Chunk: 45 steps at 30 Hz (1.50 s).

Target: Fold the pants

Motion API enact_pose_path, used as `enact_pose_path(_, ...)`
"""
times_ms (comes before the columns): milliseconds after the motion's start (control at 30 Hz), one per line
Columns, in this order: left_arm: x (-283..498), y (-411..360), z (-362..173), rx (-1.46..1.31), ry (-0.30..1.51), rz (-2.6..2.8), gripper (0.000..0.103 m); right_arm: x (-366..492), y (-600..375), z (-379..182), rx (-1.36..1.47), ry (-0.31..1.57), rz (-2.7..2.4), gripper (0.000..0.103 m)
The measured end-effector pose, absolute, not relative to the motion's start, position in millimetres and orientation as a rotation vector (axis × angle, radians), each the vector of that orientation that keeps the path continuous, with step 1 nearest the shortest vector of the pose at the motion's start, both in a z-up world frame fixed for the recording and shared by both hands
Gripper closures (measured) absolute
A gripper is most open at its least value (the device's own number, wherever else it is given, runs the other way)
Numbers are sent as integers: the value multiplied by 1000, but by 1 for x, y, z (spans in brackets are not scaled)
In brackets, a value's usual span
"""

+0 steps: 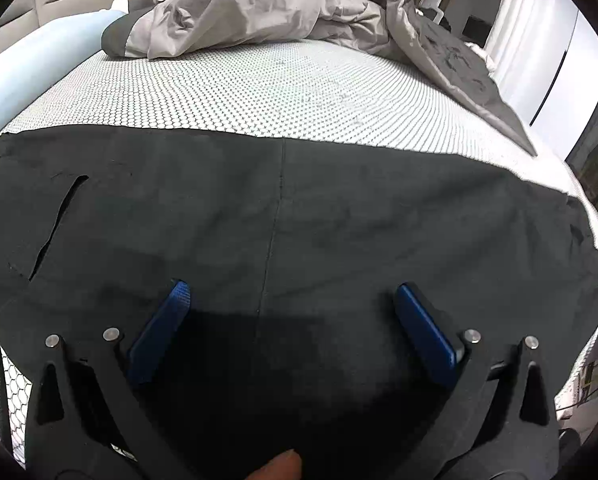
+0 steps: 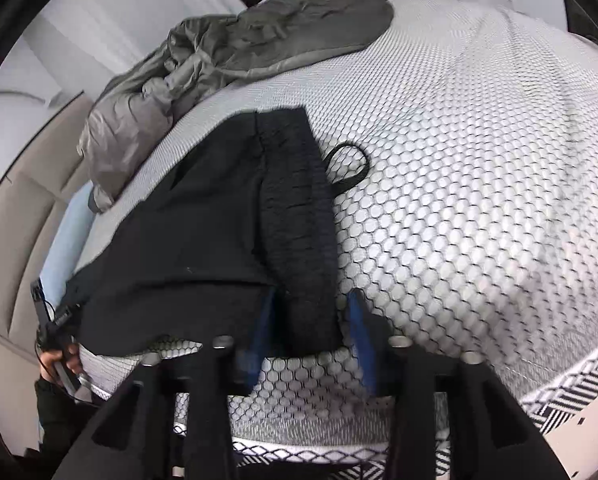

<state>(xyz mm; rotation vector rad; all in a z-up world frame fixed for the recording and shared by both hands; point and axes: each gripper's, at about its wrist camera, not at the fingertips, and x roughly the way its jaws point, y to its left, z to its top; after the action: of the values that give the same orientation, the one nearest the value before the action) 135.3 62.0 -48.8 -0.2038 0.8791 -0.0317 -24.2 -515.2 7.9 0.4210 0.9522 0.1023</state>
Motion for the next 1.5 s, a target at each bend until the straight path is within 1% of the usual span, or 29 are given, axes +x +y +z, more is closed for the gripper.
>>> enact_pose_path(67,133,64,-43,-234,858,-62,1,-27,-523,23,448,881,98,49)
enact_pose_path(133,128,61,-35,-251,823,-107,1,-26,-529,39,494,817,101,38)
enact_pose_path(167,126,60,-32,-249,813,-124,1,-20,-529,46,502,798,94,29)
enact_pose_path(200,124,55,-29,-235,802,-149,1,-12,-528,52,498,779,85,24)
enact_pose_path(267,120,41,-28,-188,801,-194,1,11,-523,59,472,783,76,22)
enact_pose_path(333,119,29,-31,-133,819,-221,1,38,-520,58,450,811,79,22)
enact_pose_path(467,122,16,-41,-85,865,-231,1,97,-517,38,444,909,82,22)
enact_pose_path(500,122,16,-42,-89,868,-230,1,112,-515,30,444,934,81,24)
enact_pose_path(533,123,18,-42,-98,871,-225,1,123,-514,23,445,962,77,29)
enact_pose_path(567,123,19,-43,-104,871,-219,1,131,-510,19,439,984,86,48)
enact_pose_path(600,124,20,-43,-108,874,-226,1,138,-502,19,411,995,104,65)
enact_pose_path(633,125,22,-44,-111,876,-221,1,141,-494,23,377,975,120,71)
enact_pose_path(667,127,24,-45,-113,880,-213,1,136,-486,33,330,920,141,83)
enact_pose_path(767,129,28,-49,-110,895,-192,1,125,-477,57,255,776,141,84)
enact_pose_path(833,130,31,-51,-118,903,-182,1,137,-483,51,222,809,38,84)
enact_pose_path(900,131,33,-51,-124,902,-177,1,154,-496,30,187,909,-98,77)
enact_pose_path(967,130,34,-50,-134,895,-176,1,158,-506,21,197,977,-182,72)
enact_pose_path(1033,129,34,-48,-141,889,-180,1,144,-519,26,316,964,-128,67)
enact_pose_path(1100,129,34,-46,-143,881,-191,1,111,-530,37,434,861,-32,49)
enact_pose_path(1133,128,33,-45,-145,876,-198,1,94,-533,41,450,824,-12,45)
enact_pose_path(1200,126,30,-42,-142,867,-211,1,61,-535,44,455,785,38,31)
enact_pose_path(1233,125,28,-40,-136,859,-220,1,48,-535,43,458,772,59,28)
enact_pose_path(1267,123,25,-39,-131,854,-225,1,33,-534,41,467,754,87,25)
enact_pose_path(1367,118,18,-37,-110,843,-242,1,2,-527,29,464,748,181,25)
enact_pose_path(1500,110,11,-36,-94,839,-253,1,-13,-506,12,366,770,203,25)
